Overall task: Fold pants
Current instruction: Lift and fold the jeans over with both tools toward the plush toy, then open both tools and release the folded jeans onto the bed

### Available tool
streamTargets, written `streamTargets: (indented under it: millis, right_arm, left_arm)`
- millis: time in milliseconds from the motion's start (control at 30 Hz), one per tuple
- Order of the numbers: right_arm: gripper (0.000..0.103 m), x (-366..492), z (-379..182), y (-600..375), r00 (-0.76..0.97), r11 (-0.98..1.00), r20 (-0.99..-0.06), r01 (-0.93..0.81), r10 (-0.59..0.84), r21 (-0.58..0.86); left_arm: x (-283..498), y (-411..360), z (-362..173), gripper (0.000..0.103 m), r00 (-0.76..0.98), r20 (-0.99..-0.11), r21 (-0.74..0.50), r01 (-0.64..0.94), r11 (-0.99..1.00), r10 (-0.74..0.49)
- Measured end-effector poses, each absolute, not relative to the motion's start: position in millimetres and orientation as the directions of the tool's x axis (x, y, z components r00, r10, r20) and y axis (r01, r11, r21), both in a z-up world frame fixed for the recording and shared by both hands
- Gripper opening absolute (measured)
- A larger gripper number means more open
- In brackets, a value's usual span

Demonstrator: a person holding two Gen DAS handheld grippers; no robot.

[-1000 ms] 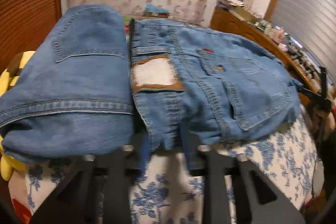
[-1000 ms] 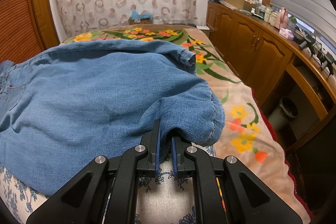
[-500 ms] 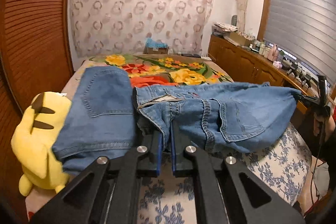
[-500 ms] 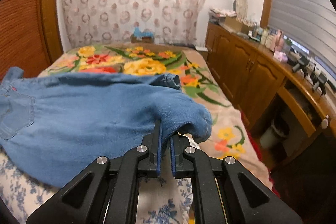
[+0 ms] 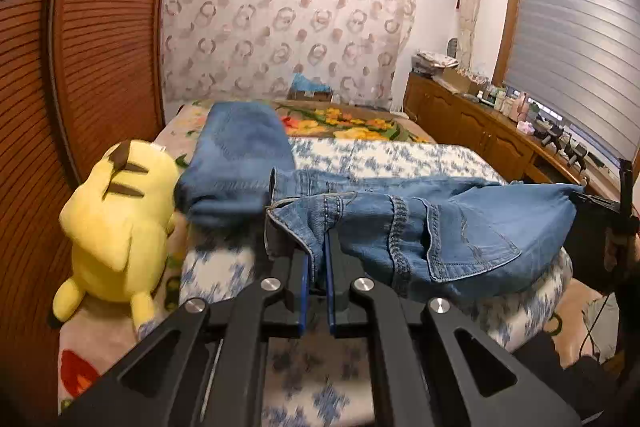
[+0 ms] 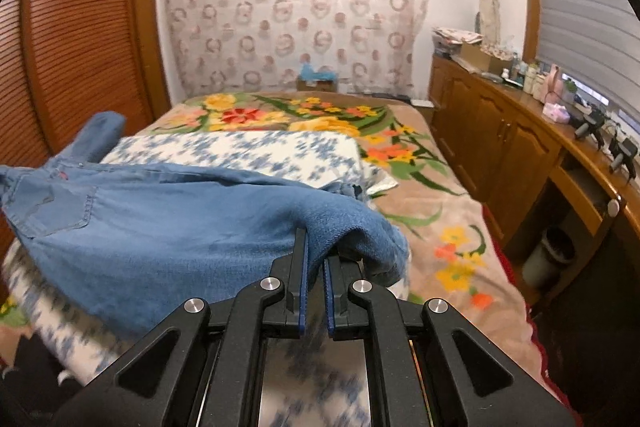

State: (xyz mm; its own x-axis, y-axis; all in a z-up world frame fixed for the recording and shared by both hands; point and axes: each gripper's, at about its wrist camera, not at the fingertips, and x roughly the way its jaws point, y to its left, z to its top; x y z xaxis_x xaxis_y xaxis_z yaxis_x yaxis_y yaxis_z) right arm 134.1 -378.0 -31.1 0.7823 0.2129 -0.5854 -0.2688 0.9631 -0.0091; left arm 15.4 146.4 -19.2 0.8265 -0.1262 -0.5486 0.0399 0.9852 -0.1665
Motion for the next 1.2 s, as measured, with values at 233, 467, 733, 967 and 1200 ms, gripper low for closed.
streamTargets:
  millis: [233, 467, 733, 967, 1200]
  right_arm:
    - [0.004, 118, -65, -370, 0.739, 0.961, -0.638, -0.276, 0.215, 0.004]
    - [0.005, 112, -101, -383, 0.691, 0.966, -0.689, -0.255, 0.221, 0.054]
    - [0.005, 100, -116, -397, 0.688, 0.967, -0.685, -0.232, 0.238, 0.103]
    - [0.008, 94, -107, -399, 0.698, 0.97, -0.677, -0.219, 0.234, 0.109]
    - [0.026, 89, -101, -406, 0.708, 0.973, -0.669, -0.197, 0.226, 0.121]
  left_arm:
    - [13, 143, -55, 0.007, 0.771, -0.628, -0.144, 0.018, 0.989, -0.105]
    - [5, 136, -72, 0.014, 0.741, -0.666, -0.125, 0.009, 0.992, -0.09]
    - [-5, 134, -59, 0.034, 0.761, -0.642, -0.117, 0.016, 0.993, -0.088]
    - [1, 118, -56, 0.058, 0.773, -0.623, -0.125, 0.054, 0.991, -0.12]
    - [29, 76, -67, 0.058, 0.753, -0.632, -0.137, 0.127, 0.982, -0.185]
